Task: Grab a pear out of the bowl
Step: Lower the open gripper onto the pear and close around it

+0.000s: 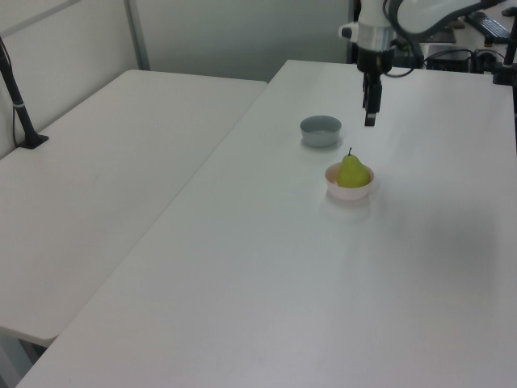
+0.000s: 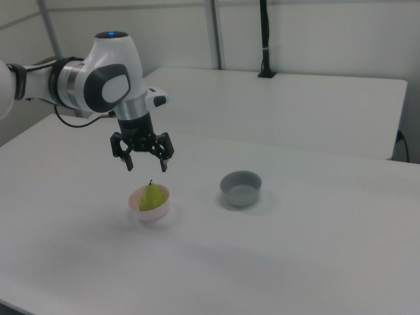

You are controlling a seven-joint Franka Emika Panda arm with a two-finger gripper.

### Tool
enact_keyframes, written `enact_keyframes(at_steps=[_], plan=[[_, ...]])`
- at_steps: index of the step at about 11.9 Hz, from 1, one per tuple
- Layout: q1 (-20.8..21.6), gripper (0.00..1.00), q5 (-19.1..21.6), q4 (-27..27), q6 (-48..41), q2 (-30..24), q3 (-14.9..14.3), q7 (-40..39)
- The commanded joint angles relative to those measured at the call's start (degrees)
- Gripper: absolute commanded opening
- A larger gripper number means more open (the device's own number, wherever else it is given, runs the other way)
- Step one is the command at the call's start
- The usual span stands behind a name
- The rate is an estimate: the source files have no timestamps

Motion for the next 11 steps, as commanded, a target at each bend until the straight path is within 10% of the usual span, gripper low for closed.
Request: enact_keyframes(at_steps=[1, 9, 11], plan=[[2.80, 1.00, 0.76, -1.57, 5.31, 2.59, -0.36, 5.55], [5.00, 0.97, -1.08, -2.62, 11.47, 9.28, -0.28, 6.79], [5.09, 0.64, -1.17, -2.63, 12.79, 10.42, -0.28, 6.79]])
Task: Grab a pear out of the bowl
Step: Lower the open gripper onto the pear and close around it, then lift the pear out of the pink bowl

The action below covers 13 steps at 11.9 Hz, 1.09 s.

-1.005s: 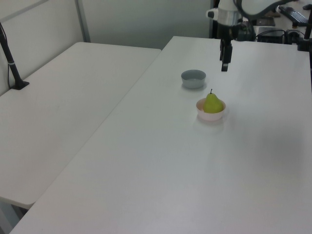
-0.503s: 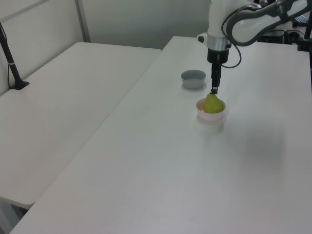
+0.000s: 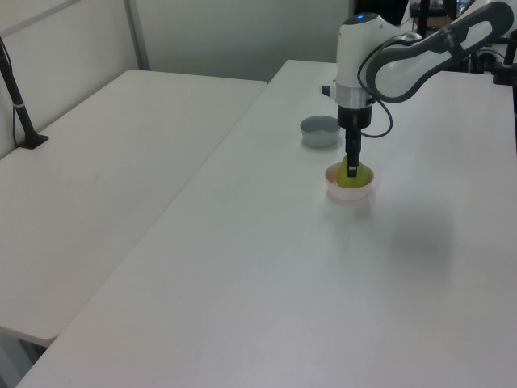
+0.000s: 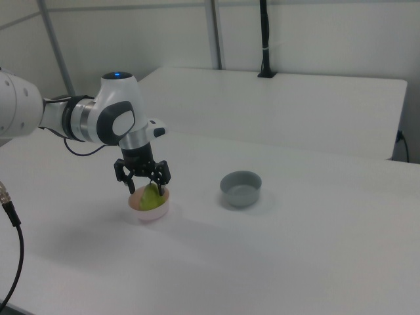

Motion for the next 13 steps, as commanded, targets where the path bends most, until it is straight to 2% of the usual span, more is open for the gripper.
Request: enact_keyframes(at_steps=[1, 2, 3, 8, 12, 13], plan=[[0.64, 0.35, -0.89, -0.95, 3.28, 0.38, -0.32, 1.07], [0.64, 0.08, -0.89, -0.95, 3.29, 0.38, -0.32, 1.07], [0.64, 0.00, -0.89, -0.95, 3.29, 0.38, -0.32, 1.07], [0.20, 0.00, -0.81, -0.77, 2.23, -1.11, -0.32, 1.34], [0.03, 0.00, -0.28, 0.01, -2.24, -4.62, -0.32, 1.95], [-0.23, 0.00, -0.19, 1.76, -4.95, -5.50, -0.32, 1.87]])
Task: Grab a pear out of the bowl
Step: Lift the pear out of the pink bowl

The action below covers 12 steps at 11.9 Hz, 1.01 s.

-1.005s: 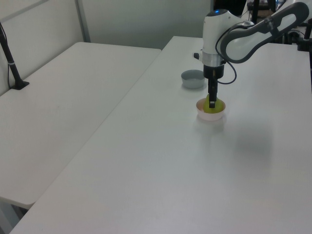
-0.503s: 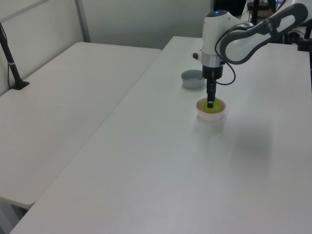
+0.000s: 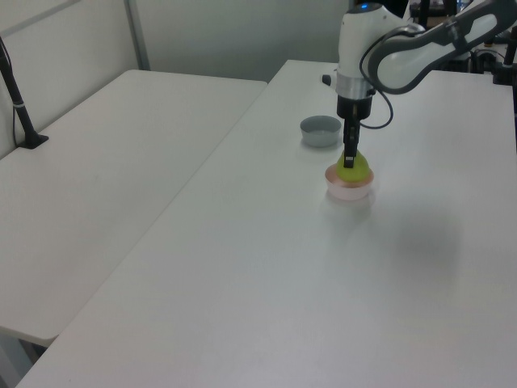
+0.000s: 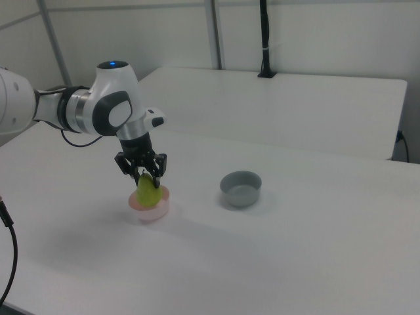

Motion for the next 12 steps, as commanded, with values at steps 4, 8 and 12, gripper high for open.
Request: enact_keyframes(at_steps=[4, 8, 12], plan=[[-1.73, 0.00, 0.64, 9.94, -16.45, -4.36, -0.13, 0.72], [-3.04, 0.00, 1.26, 17.95, -26.31, -4.36, -0.22, 0.54], [-6.11, 0.00, 1.26, 18.93, -27.21, -5.85, -0.92, -4.36]])
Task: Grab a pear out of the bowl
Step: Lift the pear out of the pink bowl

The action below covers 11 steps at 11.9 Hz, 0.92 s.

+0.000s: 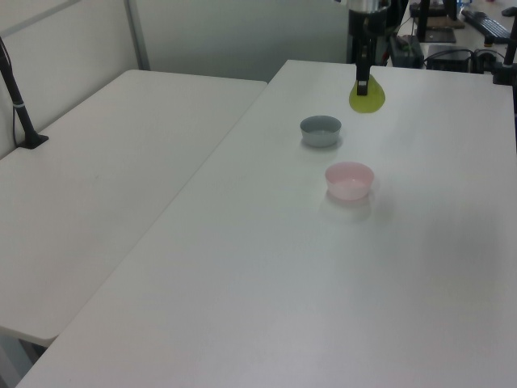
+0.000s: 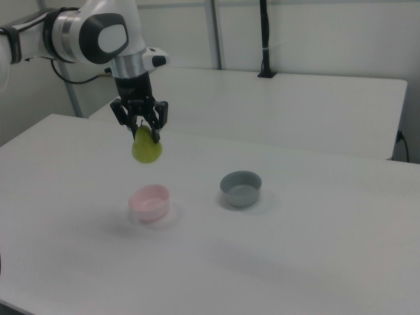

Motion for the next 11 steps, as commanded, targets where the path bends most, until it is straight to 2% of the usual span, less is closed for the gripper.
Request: enact_keyframes(at_steps=[1, 4, 8, 11], plan=[[-3.26, 0.00, 0.99, 0.36, -1.52, -1.32, -0.81, -6.20], [-7.48, 0.00, 0.91, 0.45, 0.75, -0.97, -1.51, -11.04], [-9.51, 0.00, 1.26, 0.71, 4.79, 1.13, -7.30, -18.69], [-10.74, 0.00, 4.24, 0.80, 11.91, 6.40, -10.56, -20.19]])
